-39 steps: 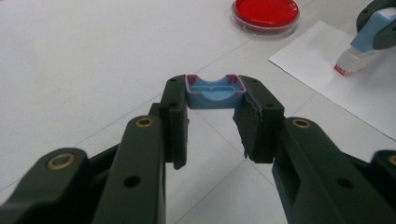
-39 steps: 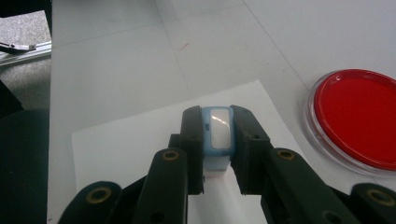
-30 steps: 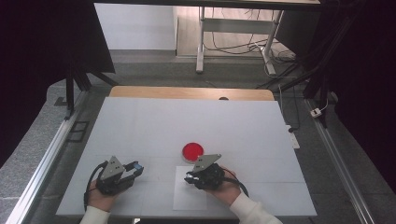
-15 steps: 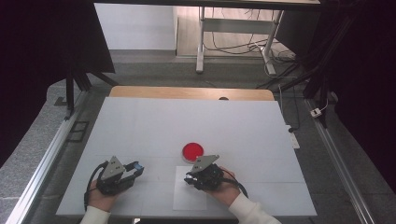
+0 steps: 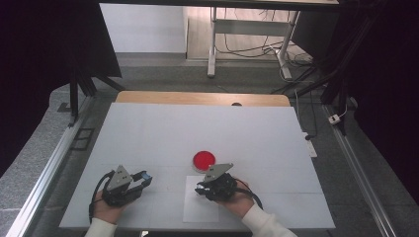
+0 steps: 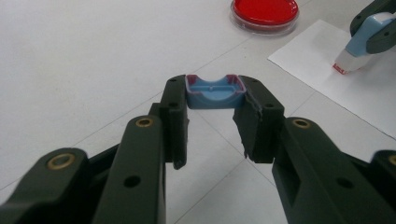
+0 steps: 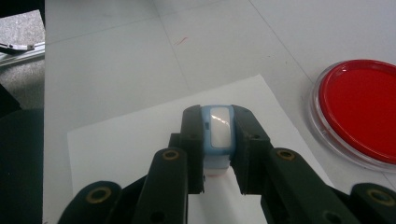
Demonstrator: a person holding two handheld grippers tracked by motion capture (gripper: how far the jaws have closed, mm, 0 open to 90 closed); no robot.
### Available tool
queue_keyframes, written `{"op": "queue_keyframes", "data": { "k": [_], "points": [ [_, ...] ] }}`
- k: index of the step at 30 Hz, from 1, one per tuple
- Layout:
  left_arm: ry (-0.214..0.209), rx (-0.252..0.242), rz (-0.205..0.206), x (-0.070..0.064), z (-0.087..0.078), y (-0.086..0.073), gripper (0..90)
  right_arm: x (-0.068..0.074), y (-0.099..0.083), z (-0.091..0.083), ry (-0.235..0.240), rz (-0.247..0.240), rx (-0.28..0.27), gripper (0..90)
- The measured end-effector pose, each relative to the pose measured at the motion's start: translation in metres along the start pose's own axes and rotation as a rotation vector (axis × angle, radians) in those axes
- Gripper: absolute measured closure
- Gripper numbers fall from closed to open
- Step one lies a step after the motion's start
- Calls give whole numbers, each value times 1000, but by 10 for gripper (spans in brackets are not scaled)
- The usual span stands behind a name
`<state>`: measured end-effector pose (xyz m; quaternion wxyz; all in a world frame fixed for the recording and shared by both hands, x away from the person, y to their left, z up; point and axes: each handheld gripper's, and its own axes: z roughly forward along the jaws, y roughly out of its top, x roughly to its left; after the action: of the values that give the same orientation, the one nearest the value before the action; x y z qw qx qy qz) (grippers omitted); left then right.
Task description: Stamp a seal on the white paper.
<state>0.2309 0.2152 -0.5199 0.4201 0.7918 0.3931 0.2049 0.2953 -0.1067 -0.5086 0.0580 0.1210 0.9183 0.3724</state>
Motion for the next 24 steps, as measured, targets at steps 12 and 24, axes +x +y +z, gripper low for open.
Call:
{"op": "queue_keyframes", "data": {
  "k": [12,24],
  "points": [
    [-1,-2,0,0,0,0,645,-1,-4,0,5,23,-23,757],
    [3,-2,1,-1,0,0,645,1,-3,1,-12,6,-17,759]
  ]
}}
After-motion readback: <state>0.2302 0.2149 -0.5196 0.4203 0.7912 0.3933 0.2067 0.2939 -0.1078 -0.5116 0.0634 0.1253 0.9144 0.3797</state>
